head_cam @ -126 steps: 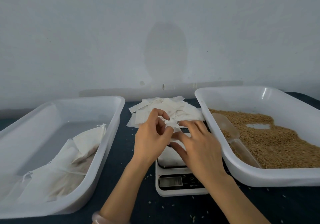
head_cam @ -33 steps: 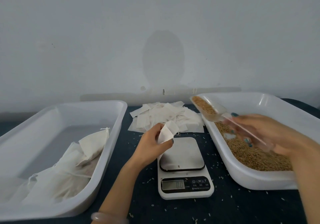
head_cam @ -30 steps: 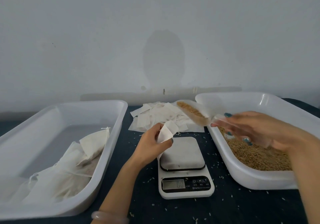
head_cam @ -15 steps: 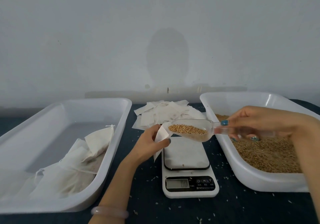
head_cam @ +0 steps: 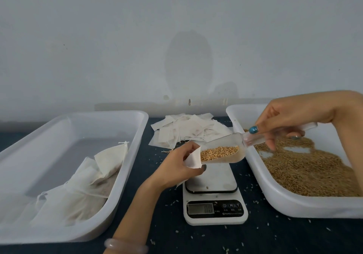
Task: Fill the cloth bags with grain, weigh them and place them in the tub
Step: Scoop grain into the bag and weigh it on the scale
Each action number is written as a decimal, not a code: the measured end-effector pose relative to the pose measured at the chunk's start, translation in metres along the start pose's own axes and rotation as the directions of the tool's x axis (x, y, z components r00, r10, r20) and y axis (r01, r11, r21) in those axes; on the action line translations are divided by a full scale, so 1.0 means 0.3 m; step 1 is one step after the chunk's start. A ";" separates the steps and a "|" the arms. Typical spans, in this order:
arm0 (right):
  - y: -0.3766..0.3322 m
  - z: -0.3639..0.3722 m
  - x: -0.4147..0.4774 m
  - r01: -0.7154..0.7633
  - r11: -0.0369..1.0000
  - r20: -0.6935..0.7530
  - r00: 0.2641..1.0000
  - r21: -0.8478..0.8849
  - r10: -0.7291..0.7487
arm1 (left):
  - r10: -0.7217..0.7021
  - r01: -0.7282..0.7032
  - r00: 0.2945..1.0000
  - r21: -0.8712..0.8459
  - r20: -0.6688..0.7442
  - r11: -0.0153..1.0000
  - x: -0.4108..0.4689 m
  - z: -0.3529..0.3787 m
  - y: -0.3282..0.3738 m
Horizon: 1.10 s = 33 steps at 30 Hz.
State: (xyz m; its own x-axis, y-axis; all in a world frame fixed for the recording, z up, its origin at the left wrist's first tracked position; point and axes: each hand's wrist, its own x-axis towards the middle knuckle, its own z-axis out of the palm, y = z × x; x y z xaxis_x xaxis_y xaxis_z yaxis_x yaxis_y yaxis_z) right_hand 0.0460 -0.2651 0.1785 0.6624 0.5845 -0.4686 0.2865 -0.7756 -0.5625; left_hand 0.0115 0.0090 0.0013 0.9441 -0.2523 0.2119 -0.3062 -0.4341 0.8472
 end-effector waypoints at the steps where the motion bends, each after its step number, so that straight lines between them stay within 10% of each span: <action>1: -0.011 -0.013 -0.001 -0.009 1.000 0.001 1.000 -0.007 0.009 | 0.004 -0.004 1.000 0.005 0.005 1.000 0.001 0.004 0.003; 33: -0.049 -0.069 -0.037 -0.024 0.999 -0.031 0.999 -0.044 0.023 | 0.004 -0.004 1.000 -0.078 0.005 0.997 -0.017 0.003 0.044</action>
State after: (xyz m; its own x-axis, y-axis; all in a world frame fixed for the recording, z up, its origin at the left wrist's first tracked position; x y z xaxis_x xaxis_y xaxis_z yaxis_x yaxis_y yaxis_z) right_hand 0.0488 -0.2650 0.2061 0.6897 0.5589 -0.4604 0.3001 -0.7993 -0.5206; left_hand 0.0026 0.0039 0.0109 0.9422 -0.2588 0.2128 -0.2993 -0.3646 0.8818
